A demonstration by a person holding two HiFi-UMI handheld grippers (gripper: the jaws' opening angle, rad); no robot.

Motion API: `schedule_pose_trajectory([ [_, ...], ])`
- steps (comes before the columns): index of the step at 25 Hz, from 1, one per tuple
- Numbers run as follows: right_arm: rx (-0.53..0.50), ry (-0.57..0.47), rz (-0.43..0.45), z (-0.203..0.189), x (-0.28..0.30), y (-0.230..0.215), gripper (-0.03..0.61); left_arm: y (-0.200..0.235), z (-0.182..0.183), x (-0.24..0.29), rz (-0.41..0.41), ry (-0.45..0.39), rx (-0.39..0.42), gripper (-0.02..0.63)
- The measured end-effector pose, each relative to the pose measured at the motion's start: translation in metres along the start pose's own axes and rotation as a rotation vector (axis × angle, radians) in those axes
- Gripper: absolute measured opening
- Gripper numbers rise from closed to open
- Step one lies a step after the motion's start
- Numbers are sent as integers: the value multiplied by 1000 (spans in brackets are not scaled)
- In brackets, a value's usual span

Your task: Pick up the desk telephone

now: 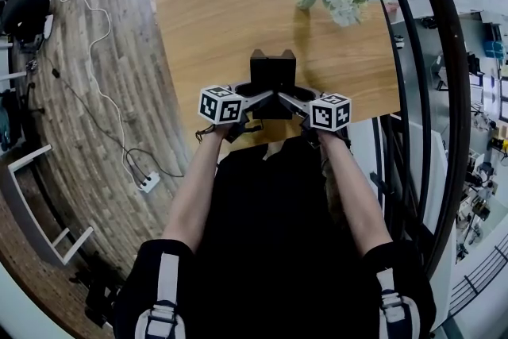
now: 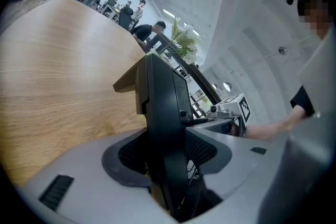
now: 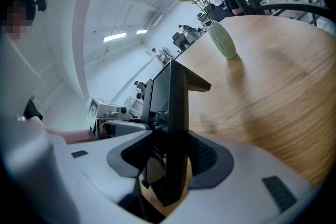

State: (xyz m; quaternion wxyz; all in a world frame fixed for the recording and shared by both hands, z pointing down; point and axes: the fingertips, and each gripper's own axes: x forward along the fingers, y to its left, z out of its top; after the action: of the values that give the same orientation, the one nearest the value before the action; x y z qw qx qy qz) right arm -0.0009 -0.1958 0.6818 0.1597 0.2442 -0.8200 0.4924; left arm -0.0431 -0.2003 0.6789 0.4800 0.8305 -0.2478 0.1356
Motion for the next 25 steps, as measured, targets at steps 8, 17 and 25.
schedule_pose_trajectory([
  [8,-15,-19,-10,7,-6,12,218,-11,9,-8,-7,-6,38,232],
  [17,-52,-46,-26,24,-16,30,218,-27,27,-21,-25,-36,66,230],
  [25,-71,-81,-18,37,-27,47,218,-43,41,-32,-20,-53,119,232],
])
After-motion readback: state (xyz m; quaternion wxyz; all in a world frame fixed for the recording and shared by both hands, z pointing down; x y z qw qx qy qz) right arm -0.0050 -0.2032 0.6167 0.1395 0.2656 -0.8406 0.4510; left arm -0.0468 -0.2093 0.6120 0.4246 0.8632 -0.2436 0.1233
